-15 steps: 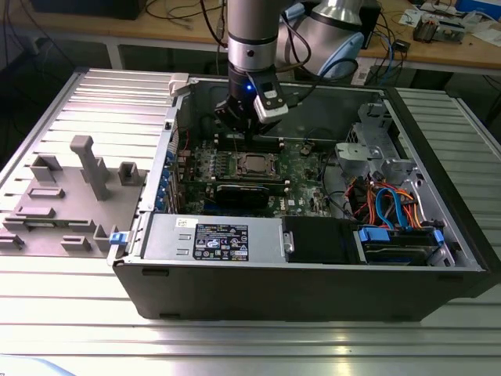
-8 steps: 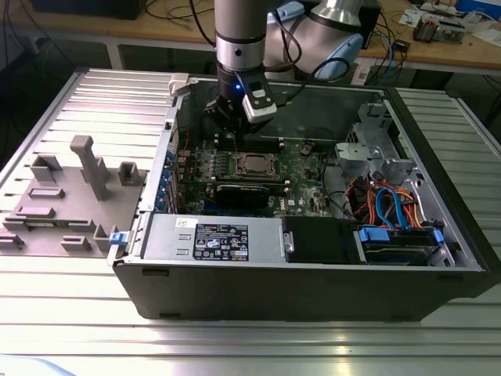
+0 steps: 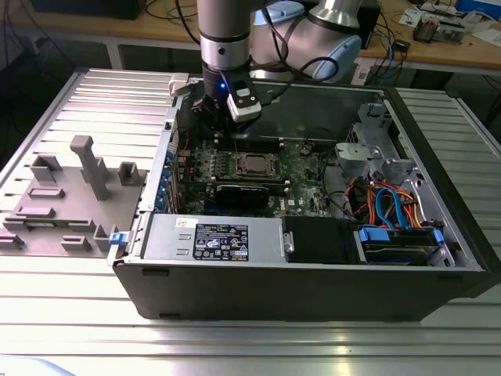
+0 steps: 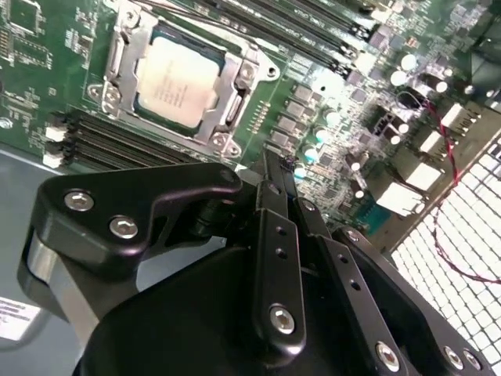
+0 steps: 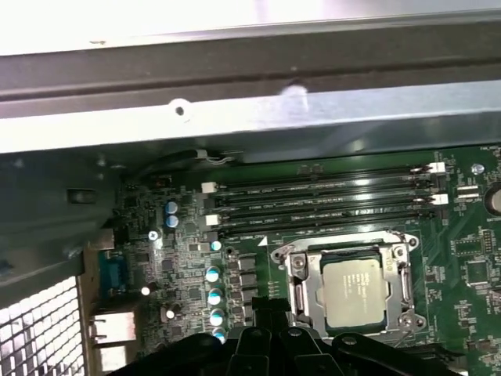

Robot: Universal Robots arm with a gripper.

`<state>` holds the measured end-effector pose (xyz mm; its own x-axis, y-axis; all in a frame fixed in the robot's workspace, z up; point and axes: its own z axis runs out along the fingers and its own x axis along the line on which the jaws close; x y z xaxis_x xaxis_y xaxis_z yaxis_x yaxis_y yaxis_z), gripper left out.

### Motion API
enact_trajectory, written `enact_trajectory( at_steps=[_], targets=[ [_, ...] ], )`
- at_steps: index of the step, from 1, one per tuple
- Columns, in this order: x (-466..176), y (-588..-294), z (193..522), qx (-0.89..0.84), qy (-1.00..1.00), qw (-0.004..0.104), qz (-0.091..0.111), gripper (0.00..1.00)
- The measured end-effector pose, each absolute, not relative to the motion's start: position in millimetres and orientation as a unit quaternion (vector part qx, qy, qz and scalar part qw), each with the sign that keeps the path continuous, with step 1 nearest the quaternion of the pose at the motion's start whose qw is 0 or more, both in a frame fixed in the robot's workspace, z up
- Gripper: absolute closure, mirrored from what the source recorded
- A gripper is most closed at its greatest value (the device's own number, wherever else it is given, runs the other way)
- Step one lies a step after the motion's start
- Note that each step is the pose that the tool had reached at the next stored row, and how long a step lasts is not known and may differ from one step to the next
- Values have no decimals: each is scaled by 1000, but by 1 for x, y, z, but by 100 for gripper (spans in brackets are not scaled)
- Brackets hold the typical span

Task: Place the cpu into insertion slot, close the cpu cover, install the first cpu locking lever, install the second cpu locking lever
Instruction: 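Install the first cpu locking lever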

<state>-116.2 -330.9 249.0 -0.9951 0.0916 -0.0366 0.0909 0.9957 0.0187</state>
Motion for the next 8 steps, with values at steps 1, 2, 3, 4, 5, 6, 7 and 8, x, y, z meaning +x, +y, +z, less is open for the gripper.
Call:
enact_trajectory(
  at_steps=[1,2,3,4,5,6,7,8],
  targets=[
    [-116,-330,249,46,999,19,8,89],
    [-117,-329,249,45,999,19,8,89],
    [-117,-328,250,45,999,19,8,89],
    [-117,-325,252,44,999,19,8,89],
    [-117,-323,253,44,999,19,9,89],
    [-118,-322,254,44,999,19,9,89],
    [-118,-319,255,43,999,19,9,89],
    [-118,-318,256,43,999,19,8,89]
  ],
)
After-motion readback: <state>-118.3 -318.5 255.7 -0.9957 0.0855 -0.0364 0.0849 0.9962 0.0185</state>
